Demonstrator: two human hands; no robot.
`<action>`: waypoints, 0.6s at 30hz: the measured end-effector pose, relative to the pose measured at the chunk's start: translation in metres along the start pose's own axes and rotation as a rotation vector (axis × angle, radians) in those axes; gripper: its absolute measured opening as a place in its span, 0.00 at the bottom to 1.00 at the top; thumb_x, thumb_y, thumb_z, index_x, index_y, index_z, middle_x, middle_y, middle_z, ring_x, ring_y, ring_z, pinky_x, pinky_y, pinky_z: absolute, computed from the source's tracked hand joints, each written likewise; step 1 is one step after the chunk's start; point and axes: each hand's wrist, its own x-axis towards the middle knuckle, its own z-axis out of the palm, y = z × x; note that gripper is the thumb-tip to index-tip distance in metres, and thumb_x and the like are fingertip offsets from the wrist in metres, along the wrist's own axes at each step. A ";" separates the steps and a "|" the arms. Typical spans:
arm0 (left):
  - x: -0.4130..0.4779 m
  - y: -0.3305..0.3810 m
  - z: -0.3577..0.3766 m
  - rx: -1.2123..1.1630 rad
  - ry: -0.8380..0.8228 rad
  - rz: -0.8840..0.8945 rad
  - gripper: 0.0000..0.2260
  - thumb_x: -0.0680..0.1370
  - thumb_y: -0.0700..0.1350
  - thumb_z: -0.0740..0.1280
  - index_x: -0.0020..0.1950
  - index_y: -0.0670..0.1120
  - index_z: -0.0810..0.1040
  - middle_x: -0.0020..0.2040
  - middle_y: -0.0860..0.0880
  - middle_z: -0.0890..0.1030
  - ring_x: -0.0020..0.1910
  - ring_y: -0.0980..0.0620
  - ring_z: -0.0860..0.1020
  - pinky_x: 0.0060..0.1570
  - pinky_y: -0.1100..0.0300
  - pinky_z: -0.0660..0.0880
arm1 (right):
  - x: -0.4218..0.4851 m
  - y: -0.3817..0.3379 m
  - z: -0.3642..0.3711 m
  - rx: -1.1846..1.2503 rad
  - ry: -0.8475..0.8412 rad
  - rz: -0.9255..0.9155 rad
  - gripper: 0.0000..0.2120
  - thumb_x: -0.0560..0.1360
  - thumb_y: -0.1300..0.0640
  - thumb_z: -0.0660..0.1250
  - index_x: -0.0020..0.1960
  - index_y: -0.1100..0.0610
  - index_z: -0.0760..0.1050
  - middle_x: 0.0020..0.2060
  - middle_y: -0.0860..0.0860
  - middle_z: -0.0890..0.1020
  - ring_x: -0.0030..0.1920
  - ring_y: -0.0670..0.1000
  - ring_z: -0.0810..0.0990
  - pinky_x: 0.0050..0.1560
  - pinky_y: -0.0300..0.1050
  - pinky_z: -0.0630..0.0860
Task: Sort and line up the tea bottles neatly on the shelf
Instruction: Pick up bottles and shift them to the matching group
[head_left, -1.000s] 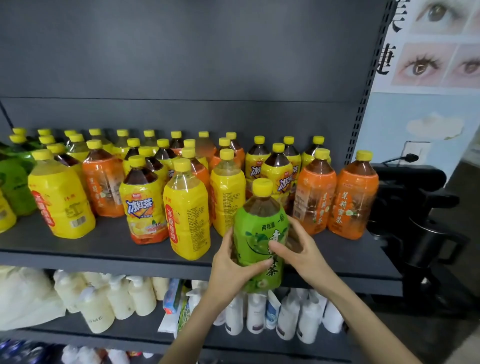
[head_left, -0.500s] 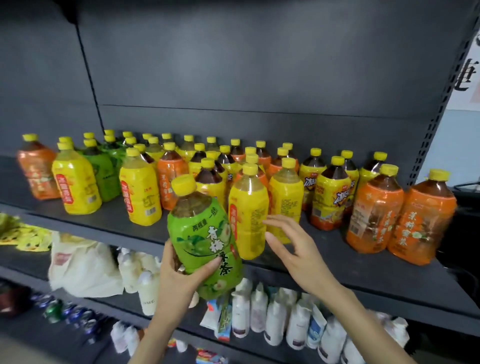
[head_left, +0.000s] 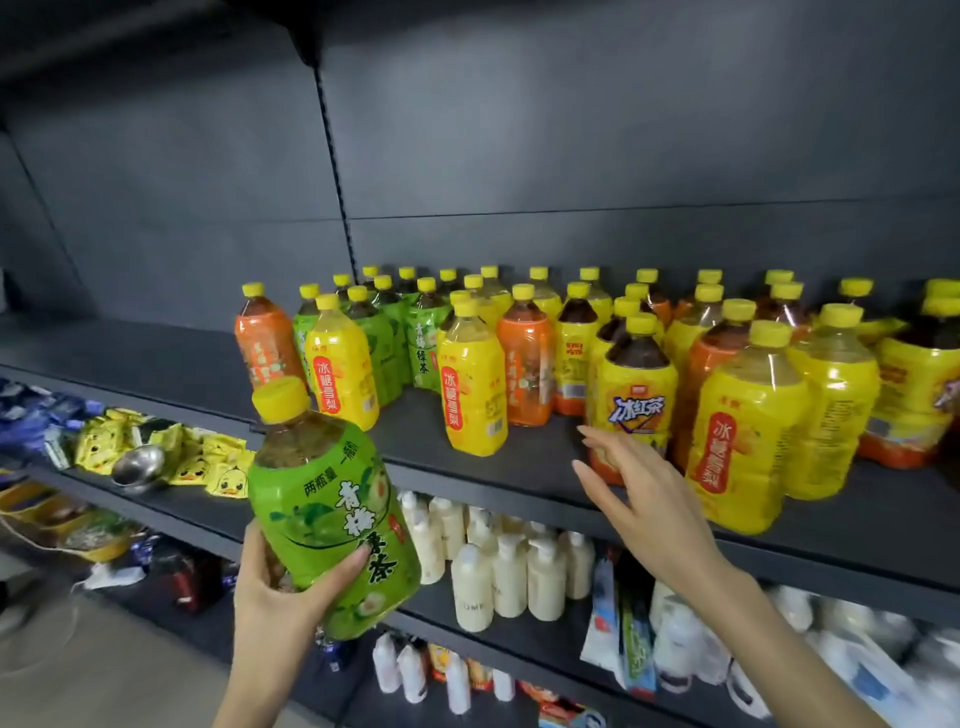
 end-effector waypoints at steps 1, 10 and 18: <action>0.007 -0.004 -0.011 0.008 0.005 -0.003 0.28 0.59 0.38 0.79 0.52 0.57 0.74 0.46 0.57 0.83 0.45 0.58 0.81 0.43 0.65 0.79 | 0.001 -0.005 0.007 0.000 0.008 0.013 0.22 0.78 0.43 0.57 0.68 0.52 0.71 0.59 0.46 0.78 0.59 0.46 0.75 0.51 0.38 0.70; 0.077 -0.042 -0.051 -0.001 0.018 -0.058 0.27 0.57 0.39 0.76 0.52 0.56 0.74 0.45 0.56 0.83 0.42 0.60 0.81 0.40 0.67 0.79 | 0.034 -0.031 0.082 -0.053 -0.080 0.001 0.25 0.77 0.39 0.52 0.66 0.52 0.72 0.54 0.45 0.80 0.52 0.47 0.78 0.43 0.42 0.75; 0.170 -0.070 -0.046 -0.063 -0.019 -0.041 0.32 0.54 0.48 0.80 0.56 0.54 0.73 0.49 0.53 0.83 0.45 0.58 0.82 0.39 0.65 0.79 | 0.117 -0.062 0.172 0.011 -0.124 -0.101 0.27 0.78 0.39 0.51 0.69 0.52 0.68 0.62 0.46 0.76 0.60 0.46 0.73 0.54 0.41 0.73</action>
